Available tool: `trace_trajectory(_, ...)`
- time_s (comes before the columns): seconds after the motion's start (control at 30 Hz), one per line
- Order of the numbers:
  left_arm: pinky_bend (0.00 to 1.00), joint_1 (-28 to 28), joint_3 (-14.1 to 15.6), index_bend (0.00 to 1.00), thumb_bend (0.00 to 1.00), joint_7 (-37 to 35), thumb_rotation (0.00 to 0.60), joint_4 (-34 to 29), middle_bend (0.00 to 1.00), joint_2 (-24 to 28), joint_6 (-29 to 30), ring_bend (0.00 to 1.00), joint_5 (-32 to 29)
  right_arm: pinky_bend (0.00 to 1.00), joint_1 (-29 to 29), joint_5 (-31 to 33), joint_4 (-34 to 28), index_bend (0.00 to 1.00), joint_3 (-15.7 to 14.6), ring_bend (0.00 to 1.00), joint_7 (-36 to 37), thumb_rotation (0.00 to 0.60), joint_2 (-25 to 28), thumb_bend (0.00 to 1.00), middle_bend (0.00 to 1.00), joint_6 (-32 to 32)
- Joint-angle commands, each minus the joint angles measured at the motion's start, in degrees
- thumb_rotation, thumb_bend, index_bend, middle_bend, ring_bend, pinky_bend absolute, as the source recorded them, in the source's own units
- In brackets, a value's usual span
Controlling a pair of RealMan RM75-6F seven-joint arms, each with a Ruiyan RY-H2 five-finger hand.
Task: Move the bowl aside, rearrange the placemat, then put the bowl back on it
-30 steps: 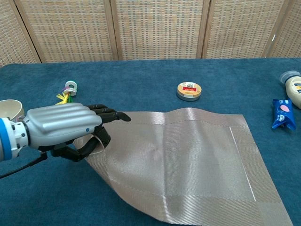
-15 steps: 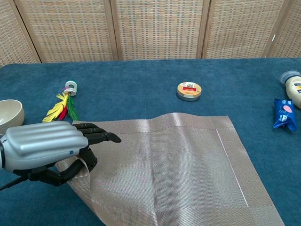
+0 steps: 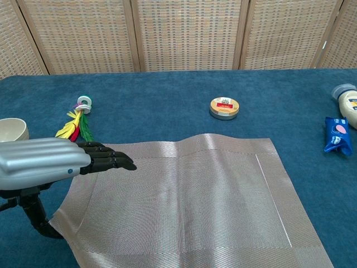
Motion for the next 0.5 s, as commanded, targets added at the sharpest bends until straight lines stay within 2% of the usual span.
trace_trajectory(0.03, 0.00, 0.8, -0.2, 0.00, 0.00, -14.2, 0.600, 1.0, 0.00, 4.2, 4.2, 0.00, 6.1, 0.00, 0.0, -0.1, -0.1, 0.05, 0.0, 0.00, -0.3, 0.600, -0.1, 0.00, 0.00, -0.1)
trace_trajectory(0.1, 0.00, 1.5, -0.8, 0.00, 0.00, -16.7, 0.600, 2.6, 0.00, 5.2, 6.4, 0.00, 6.6, 0.00, 0.0, -0.2, -0.2, 0.05, -0.1, 0.00, -0.5, 0.600, -0.1, 0.00, 0.00, -0.2)
trace_trajectory(0.2, 0.00, 3.1, -2.7, 0.00, 0.00, -19.5, 0.600, 6.1, 0.00, 7.2, 9.1, 0.00, 3.6, 0.00, 0.0, -0.2, -0.3, 0.05, -0.1, 0.00, -0.9, 0.600, -0.2, 0.00, 0.00, -0.4)
trace_trajectory(0.4, 0.00, 6.4, -5.0, 0.00, 0.00, -24.8, 0.600, 13.0, 0.00, 10.1, 10.8, 0.00, -3.7, 0.00, 0.0, -0.4, -0.4, 0.05, -0.2, 0.00, -1.3, 0.600, -0.4, 0.00, 0.00, -0.6)
trace_trajectory(0.5, 0.00, 7.8, -5.0, 0.00, 0.00, -26.4, 0.600, 16.7, 0.00, 10.2, 10.5, 0.00, -5.8, 0.00, 0.0, -0.5, -0.5, 0.05, -0.3, 0.00, -1.5, 0.600, -0.4, 0.00, 0.00, -0.6)
